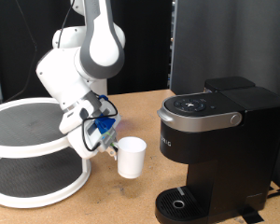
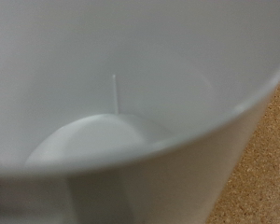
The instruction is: Make a cup of coffee with the keurig machine
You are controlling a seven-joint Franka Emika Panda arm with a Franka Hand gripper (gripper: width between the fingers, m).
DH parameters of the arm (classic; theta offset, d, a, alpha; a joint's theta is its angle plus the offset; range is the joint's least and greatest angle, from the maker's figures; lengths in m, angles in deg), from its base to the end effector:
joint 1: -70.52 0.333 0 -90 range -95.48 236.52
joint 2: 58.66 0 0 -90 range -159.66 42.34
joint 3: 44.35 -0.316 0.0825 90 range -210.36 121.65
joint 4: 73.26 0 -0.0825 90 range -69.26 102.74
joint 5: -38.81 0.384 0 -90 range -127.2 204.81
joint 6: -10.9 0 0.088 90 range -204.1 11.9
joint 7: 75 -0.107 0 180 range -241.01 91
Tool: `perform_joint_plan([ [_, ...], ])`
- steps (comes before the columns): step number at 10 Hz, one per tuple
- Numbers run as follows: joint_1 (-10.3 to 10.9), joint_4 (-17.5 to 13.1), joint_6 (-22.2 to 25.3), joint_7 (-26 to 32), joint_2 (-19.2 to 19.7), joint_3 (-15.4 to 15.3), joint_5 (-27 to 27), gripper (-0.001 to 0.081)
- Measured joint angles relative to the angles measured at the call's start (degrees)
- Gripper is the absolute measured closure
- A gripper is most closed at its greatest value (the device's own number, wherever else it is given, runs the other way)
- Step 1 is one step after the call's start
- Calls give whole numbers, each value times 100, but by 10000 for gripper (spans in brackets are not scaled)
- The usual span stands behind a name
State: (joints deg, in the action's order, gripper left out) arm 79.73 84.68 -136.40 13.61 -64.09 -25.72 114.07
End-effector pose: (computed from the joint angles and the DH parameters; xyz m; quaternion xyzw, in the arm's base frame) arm 0.3624 -0.0724 0.2304 -0.9426 -0.0947 -0.2088 0.2426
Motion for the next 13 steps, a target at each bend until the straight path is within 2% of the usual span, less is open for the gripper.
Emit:
perform_joint_plan([
  [7, 30, -573, -2, 234, 567, -360, 810, 736],
  [13, 35, -981, -1, 236, 838, -691, 1218, 736],
])
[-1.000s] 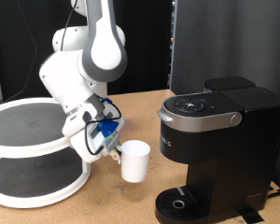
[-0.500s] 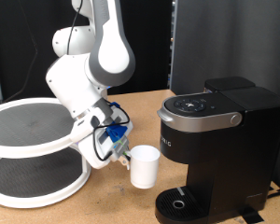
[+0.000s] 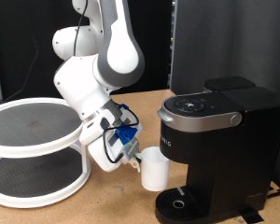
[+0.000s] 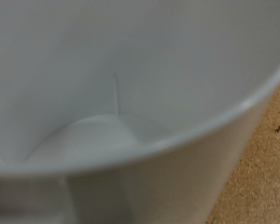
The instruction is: Make a cup of coffee with the keurig machine
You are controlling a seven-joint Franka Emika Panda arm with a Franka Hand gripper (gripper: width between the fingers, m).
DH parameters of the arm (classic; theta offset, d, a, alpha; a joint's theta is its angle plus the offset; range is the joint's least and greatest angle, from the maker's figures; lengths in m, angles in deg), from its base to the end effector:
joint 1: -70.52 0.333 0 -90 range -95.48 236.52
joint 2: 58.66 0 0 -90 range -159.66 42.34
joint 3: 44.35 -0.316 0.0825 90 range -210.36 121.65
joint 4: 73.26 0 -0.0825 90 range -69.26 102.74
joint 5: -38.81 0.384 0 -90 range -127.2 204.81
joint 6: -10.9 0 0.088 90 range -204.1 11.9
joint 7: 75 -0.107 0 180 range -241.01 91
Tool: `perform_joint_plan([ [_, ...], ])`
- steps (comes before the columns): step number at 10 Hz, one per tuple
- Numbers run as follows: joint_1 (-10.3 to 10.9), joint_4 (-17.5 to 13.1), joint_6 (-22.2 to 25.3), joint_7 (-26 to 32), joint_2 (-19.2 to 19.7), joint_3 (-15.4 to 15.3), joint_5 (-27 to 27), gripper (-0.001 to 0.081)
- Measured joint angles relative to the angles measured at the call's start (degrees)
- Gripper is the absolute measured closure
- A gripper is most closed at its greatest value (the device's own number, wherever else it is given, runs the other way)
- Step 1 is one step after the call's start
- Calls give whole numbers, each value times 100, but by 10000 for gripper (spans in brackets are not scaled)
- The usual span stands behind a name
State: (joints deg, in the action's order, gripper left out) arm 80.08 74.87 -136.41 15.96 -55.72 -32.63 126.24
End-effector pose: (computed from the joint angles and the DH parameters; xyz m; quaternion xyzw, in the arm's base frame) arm 0.4229 -0.0332 0.2287 -0.9327 -0.0828 -0.2406 0.2557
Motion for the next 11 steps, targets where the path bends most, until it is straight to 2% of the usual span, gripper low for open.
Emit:
perform_joint_plan([
  [3, 1, -144, -3, 30, 68, -150, 192, 736],
  [8, 2, -315, -5, 527, 242, -372, 771, 736],
  [11, 2, -429, -49, 731, 498, -475, 1002, 736],
])
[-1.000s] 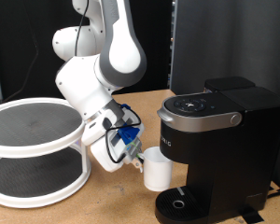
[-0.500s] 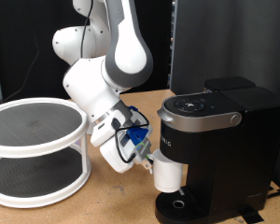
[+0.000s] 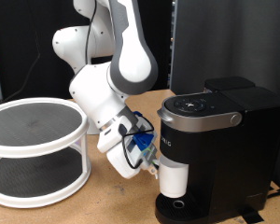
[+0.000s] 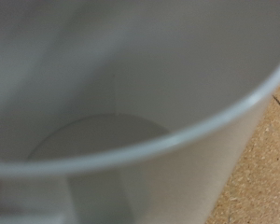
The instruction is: Make a cup of coffee with the keurig machine
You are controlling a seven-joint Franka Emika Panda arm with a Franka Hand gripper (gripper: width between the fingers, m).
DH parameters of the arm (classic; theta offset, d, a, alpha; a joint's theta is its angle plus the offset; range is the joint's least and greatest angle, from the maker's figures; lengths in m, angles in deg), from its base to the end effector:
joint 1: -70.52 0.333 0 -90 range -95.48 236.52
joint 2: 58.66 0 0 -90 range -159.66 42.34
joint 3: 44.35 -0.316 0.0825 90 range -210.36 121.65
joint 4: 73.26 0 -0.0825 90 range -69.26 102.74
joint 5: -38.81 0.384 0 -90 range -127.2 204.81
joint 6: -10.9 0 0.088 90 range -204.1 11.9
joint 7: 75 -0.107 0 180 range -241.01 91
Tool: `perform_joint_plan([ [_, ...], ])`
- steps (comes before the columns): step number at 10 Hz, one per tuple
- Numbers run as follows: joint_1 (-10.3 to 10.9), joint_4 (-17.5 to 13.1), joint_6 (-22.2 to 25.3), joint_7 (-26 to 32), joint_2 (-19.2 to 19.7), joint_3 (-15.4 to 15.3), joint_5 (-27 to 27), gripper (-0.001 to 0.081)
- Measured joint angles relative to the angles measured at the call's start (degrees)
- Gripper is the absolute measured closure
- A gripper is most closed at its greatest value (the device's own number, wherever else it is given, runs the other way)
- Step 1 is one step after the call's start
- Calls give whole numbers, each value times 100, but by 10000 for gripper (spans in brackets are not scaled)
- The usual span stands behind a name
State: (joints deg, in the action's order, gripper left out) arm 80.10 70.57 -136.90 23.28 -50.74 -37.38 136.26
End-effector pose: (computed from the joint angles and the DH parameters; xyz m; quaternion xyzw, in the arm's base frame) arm 0.4433 0.0014 0.2140 -0.9225 -0.0978 -0.2650 0.2632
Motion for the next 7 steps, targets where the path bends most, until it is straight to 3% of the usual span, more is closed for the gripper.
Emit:
perform_joint_plan([
  [7, 0, -265, -95, 874, 704, -158, 879, 736],
])
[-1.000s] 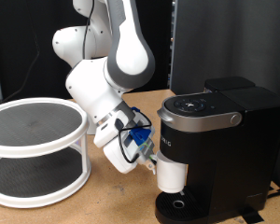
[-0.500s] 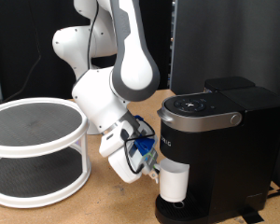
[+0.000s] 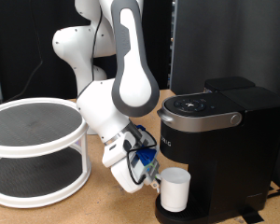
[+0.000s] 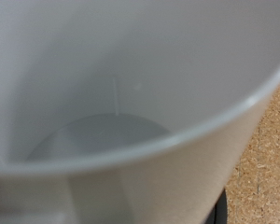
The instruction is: Make a cup of coffee with the keurig machine
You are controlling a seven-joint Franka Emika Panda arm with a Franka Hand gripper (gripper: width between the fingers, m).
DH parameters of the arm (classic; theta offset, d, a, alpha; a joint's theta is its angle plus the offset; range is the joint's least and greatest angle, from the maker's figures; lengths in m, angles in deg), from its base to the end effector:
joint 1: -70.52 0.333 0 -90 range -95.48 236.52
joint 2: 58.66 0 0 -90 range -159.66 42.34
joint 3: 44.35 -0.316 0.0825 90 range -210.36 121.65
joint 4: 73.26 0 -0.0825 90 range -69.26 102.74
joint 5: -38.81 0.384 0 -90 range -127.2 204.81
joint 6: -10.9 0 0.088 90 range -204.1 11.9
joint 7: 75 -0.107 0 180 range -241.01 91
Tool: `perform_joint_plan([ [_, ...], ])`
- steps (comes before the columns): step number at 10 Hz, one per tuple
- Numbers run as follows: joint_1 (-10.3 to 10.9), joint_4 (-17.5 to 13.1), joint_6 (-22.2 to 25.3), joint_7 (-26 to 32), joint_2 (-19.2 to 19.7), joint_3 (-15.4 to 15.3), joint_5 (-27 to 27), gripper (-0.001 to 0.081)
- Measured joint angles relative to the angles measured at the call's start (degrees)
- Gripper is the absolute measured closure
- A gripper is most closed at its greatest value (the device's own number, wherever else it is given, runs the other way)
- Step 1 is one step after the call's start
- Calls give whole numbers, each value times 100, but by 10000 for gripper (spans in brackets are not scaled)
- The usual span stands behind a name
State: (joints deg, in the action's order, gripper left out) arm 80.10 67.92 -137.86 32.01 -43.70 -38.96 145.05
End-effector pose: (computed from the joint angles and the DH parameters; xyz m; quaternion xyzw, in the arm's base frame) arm 0.4431 0.0110 0.1725 -0.9261 -0.0985 -0.2649 0.2501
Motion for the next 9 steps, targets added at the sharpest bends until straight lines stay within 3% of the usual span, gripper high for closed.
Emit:
perform_joint_plan([
  [2, 0, -110, 0, 29, 135, -8, 52, 736],
  [4, 0, -167, 4, 28, 227, -8, 51, 492],
  [5, -8, -170, 34, 8, 243, -7, -1, 492],
  [6, -21, -159, 78, -84, 243, 4, -126, 309],
  [7, -59, -124, 168, -236, 218, 21, -338, 174],
  [8, -118, -32, 274, -448, 118, 63, -617, 174],
  [9, -187, 106, 416, -719, -44, 118, -985, 29],
])
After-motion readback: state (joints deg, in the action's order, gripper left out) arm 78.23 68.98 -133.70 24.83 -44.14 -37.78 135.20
